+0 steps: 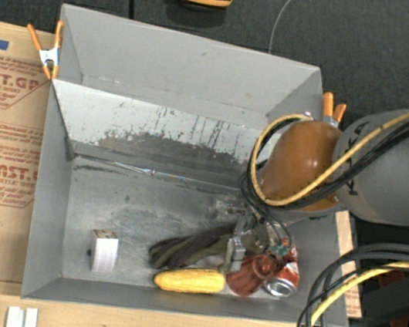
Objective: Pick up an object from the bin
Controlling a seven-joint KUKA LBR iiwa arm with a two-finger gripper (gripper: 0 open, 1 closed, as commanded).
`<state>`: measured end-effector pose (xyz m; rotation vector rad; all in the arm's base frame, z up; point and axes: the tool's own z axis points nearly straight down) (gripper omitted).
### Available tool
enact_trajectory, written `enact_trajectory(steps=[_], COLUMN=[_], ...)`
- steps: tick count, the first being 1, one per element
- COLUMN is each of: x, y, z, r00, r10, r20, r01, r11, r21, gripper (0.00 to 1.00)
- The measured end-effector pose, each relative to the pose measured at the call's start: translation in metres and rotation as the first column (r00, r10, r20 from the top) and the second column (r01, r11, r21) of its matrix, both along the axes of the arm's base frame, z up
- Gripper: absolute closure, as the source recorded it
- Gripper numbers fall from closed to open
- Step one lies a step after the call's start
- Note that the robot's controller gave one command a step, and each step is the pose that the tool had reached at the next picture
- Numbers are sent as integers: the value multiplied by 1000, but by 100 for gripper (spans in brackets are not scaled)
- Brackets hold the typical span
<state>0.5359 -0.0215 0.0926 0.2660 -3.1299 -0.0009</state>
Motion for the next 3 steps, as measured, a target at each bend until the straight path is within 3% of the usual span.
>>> enact_trajectory(steps=[1, 2, 3], x=[-12, -12, 7], y=[5, 5, -43], z=[-23, -23, 17], r00=[993, 993, 1000], r10=[-120, -120, 7], r20=[1, 1, 3], r01=[120, 120, -7], r11=[993, 993, 1000], r21=[1, 1, 0], gripper=[100, 100, 100])
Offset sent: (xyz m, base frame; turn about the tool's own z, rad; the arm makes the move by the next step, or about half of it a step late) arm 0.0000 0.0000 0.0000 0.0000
